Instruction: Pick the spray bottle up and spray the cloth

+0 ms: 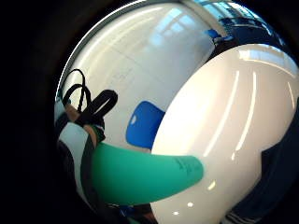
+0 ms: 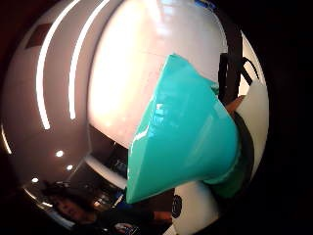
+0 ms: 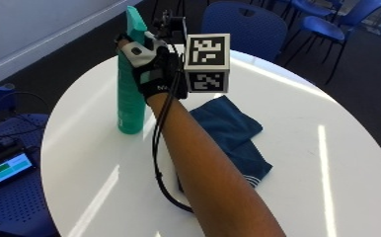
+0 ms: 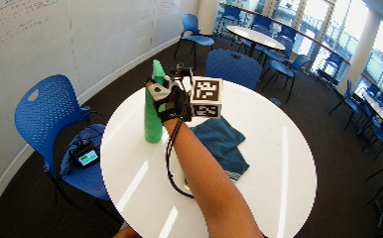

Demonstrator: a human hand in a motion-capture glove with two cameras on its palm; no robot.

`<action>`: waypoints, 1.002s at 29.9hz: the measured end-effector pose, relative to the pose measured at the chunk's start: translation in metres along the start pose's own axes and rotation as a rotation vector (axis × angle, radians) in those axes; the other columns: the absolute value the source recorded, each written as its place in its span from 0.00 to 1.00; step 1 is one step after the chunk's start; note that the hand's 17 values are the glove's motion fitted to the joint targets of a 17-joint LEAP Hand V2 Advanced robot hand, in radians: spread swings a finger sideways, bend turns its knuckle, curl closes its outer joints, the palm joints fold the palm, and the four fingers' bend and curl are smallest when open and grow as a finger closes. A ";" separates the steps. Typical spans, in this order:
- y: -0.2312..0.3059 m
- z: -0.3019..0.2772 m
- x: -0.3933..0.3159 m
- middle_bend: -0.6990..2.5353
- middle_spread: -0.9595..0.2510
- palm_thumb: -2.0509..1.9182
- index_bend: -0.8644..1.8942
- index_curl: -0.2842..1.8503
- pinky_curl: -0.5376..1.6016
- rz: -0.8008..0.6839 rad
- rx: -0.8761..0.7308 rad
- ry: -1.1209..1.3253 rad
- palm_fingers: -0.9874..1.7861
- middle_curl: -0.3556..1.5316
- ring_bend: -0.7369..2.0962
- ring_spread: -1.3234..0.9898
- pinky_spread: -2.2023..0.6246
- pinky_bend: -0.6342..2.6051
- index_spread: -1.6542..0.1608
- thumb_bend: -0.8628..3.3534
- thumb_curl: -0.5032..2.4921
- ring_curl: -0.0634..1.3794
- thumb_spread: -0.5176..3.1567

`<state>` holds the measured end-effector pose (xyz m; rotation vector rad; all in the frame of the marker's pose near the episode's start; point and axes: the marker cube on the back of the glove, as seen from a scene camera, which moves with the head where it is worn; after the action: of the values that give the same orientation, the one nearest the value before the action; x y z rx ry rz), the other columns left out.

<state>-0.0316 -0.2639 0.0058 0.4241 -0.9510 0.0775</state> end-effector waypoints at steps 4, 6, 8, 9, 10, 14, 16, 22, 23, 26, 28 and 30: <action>-0.003 0.004 -0.004 0.36 0.65 0.74 0.41 0.37 0.43 -0.015 0.008 0.010 0.84 0.44 0.45 0.49 0.71 0.31 0.75 0.20 0.43 0.35 0.24; -0.003 0.003 -0.005 0.36 0.65 0.74 0.41 0.37 0.43 -0.021 0.016 0.008 0.84 0.44 0.45 0.49 0.71 0.31 0.75 0.20 0.43 0.35 0.24; -0.003 0.003 -0.006 0.36 0.65 0.74 0.41 0.37 0.43 -0.025 0.017 0.004 0.84 0.44 0.46 0.49 0.71 0.31 0.75 0.20 0.43 0.35 0.24; -0.004 0.004 -0.008 0.36 0.65 0.74 0.41 0.37 0.43 -0.028 0.015 0.003 0.84 0.44 0.46 0.49 0.71 0.31 0.75 0.20 0.43 0.35 0.24; -0.004 0.005 -0.010 0.36 0.65 0.74 0.41 0.37 0.43 -0.031 0.011 0.002 0.84 0.44 0.46 0.49 0.71 0.31 0.75 0.20 0.43 0.35 0.24; -0.004 0.011 -0.018 0.36 0.65 0.74 0.41 0.37 0.43 -0.037 -0.007 0.001 0.85 0.44 0.46 0.49 0.71 0.31 0.75 0.20 0.43 0.35 0.24; -0.004 0.013 -0.021 0.36 0.65 0.74 0.41 0.37 0.43 -0.038 -0.010 -0.001 0.84 0.44 0.46 0.49 0.71 0.31 0.75 0.20 0.43 0.35 0.24; -0.004 0.009 -0.020 0.36 0.64 0.74 0.41 0.37 0.43 -0.032 0.002 -0.006 0.84 0.44 0.46 0.49 0.70 0.32 0.75 0.20 0.43 0.35 0.24; -0.003 0.008 -0.020 0.36 0.64 0.74 0.41 0.37 0.43 -0.030 0.004 -0.006 0.85 0.44 0.46 0.49 0.70 0.32 0.75 0.20 0.43 0.35 0.24; -0.003 0.008 -0.018 0.36 0.64 0.74 0.41 0.37 0.43 -0.024 0.008 -0.006 0.85 0.44 0.46 0.49 0.70 0.32 0.75 0.20 0.43 0.35 0.24; -0.002 0.008 -0.017 0.36 0.64 0.74 0.41 0.37 0.43 -0.018 0.008 -0.007 0.85 0.44 0.46 0.49 0.70 0.32 0.75 0.20 0.43 0.35 0.24; -0.001 0.010 -0.016 0.36 0.64 0.74 0.41 0.37 0.43 -0.008 0.005 -0.010 0.85 0.44 0.46 0.49 0.70 0.32 0.75 0.20 0.43 0.35 0.24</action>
<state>-0.0480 -0.2669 -0.0027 0.4327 -0.9593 0.0706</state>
